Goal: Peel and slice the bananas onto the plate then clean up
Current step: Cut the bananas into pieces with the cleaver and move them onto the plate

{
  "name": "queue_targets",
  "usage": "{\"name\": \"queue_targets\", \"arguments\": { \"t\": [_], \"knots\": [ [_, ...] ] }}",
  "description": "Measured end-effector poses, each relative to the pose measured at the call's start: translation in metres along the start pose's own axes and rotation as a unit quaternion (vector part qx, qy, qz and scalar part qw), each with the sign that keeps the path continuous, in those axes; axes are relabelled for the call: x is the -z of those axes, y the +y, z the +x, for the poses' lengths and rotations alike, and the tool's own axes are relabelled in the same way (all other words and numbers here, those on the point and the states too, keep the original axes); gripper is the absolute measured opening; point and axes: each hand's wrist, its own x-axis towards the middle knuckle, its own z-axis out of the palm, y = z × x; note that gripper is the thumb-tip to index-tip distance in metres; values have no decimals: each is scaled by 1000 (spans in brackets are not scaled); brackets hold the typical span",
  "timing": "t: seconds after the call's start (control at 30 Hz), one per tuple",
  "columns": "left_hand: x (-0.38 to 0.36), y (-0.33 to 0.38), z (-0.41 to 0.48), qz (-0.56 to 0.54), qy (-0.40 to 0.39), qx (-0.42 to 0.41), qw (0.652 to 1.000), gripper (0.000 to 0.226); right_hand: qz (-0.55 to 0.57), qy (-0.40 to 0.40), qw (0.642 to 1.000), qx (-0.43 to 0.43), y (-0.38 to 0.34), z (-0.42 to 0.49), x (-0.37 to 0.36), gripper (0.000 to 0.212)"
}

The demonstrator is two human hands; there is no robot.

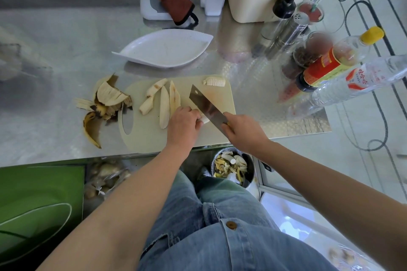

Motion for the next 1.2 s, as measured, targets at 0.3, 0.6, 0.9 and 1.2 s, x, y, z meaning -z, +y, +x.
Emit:
{"name": "queue_targets", "arguments": {
  "t": [0.3, 0.6, 0.9, 1.2],
  "knots": [
    [-2, -2, 0, -9, 3, 4, 1000, 10, -19, -13, 1000, -7, -1, -1, -4, 12],
    [-2, -2, -2, -12, 12, 3, 1000, 10, -3, 10, 1000, 6, -5, -3, 3, 12],
    [-4, -2, -2, -11, 11, 11, 1000, 10, -23, -9, 1000, -15, -5, -3, -5, 18],
    [-4, -3, -2, -29, 19, 10, 999, 10, 8, 27, 1000, -9, -5, -3, -4, 17]
  ]
}}
